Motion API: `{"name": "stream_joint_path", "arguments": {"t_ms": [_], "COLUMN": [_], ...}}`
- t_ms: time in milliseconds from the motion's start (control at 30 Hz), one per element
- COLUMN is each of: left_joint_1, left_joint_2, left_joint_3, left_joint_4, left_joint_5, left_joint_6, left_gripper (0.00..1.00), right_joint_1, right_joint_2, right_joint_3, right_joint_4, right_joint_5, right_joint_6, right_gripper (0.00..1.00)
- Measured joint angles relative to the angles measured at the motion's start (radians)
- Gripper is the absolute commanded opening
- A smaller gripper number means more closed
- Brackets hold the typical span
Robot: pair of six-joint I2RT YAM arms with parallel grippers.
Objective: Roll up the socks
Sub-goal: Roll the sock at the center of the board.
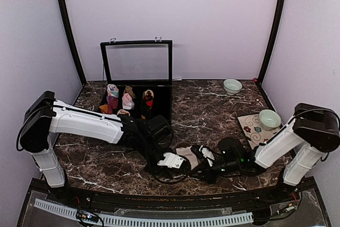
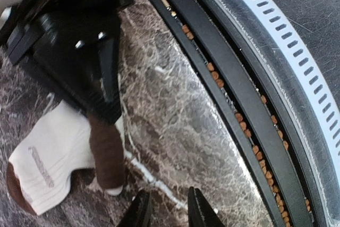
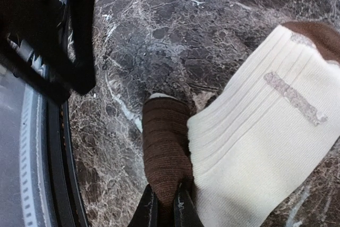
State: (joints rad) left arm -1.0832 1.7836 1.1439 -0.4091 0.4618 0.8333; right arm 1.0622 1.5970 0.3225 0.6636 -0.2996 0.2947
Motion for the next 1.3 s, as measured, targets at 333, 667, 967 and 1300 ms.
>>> {"name": "stream_joint_path", "arguments": {"t_ms": [333, 667, 967, 1300], "left_joint_1": [-0.067, -0.066, -0.053, -0.01], "left_joint_2": [0.047, 0.124, 0.165, 0.229], "left_joint_3": [0.0, -0.006, 0.017, 0.119], "left_joint_4": [0.129, 0.255, 0.291, 0.188], "left_joint_5": [-0.084, -0.201, -0.195, -0.08], "left_joint_6": [0.04, 0.051, 0.073, 0.075], "left_gripper": [0.24, 0.23, 0.09, 0.04], "right_joint_1": [-0.131, -0.163, -0.167, -0.163], "right_joint_2": [0.126, 0.173, 0.119, 0.063], "right_joint_3": [0.052, 0.104, 0.069, 0.046], "right_joint_4": [0.048, 0.021, 0.013, 0.02], "right_joint_5": [-0.27, -0.35, -0.307, -0.286], "right_joint_6": [0.153, 0.213, 0.225, 0.228], "right_gripper": [0.0, 0.0, 0.08, 0.99]}}
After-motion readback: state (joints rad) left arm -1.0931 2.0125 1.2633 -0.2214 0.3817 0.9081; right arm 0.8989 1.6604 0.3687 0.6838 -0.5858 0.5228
